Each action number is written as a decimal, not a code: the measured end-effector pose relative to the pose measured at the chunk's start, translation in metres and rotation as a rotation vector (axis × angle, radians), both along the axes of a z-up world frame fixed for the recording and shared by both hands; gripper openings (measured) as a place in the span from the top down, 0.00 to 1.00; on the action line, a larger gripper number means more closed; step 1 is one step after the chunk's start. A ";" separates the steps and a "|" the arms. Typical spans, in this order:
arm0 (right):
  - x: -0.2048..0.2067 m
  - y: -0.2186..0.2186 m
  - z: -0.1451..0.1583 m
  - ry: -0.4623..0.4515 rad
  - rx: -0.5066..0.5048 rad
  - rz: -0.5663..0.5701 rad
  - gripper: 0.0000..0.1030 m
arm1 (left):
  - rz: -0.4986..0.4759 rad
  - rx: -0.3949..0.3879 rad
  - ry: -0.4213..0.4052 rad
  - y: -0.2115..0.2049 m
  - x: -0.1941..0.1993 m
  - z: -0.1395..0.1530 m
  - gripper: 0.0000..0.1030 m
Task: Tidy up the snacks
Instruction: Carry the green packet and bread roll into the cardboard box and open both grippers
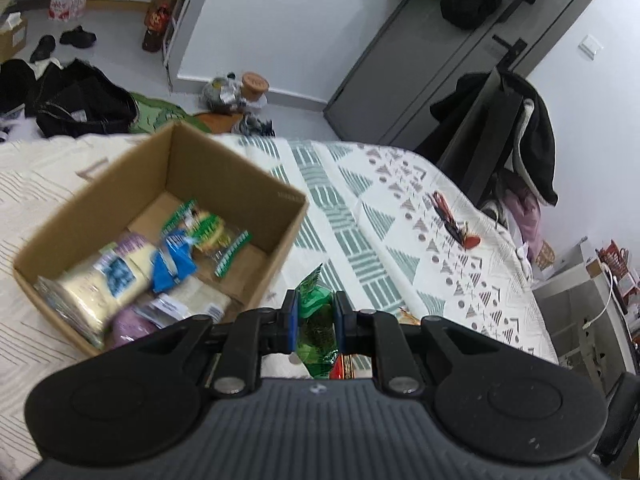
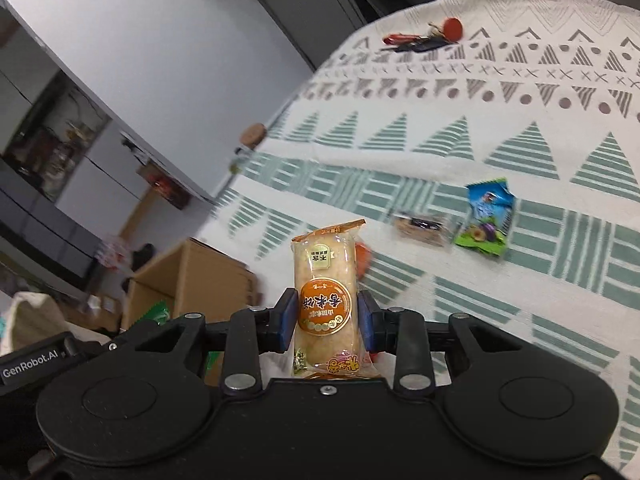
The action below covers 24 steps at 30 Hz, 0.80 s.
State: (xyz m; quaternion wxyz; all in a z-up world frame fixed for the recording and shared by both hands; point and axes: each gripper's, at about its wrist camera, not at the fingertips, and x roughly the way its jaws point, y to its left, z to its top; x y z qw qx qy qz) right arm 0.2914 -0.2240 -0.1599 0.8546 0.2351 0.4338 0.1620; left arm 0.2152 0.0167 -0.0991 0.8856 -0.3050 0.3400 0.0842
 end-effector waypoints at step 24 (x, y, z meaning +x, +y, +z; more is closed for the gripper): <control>-0.013 0.073 0.043 -0.146 0.159 0.147 0.70 | 0.148 0.032 -0.037 0.098 -0.020 0.038 0.84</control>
